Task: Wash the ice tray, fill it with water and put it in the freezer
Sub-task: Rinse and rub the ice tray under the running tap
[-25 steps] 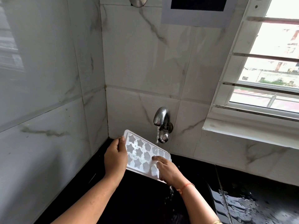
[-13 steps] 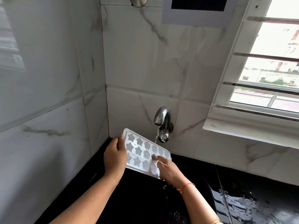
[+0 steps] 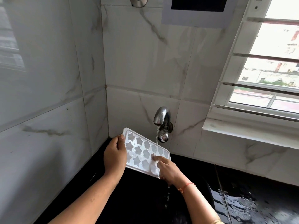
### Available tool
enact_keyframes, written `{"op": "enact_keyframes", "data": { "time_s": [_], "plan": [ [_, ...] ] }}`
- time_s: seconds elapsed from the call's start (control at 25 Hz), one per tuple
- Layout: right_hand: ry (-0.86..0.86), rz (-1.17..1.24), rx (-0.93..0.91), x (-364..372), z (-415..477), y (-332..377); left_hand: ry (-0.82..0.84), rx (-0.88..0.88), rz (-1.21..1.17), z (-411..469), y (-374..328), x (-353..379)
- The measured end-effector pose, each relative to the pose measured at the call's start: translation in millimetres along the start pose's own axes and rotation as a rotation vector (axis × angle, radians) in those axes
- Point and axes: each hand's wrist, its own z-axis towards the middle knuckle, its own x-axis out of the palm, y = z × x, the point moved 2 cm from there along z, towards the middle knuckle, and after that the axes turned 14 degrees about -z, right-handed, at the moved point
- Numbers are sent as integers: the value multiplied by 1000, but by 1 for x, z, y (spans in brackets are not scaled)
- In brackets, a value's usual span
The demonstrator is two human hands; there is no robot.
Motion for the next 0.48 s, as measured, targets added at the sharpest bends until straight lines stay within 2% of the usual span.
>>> {"op": "enact_keyframes", "data": {
  "time_s": [0.48],
  "plan": [
    [-2, 53, 0, 4, -2, -2, -3, 3, -12, 1, 4, -3]
  ]
}}
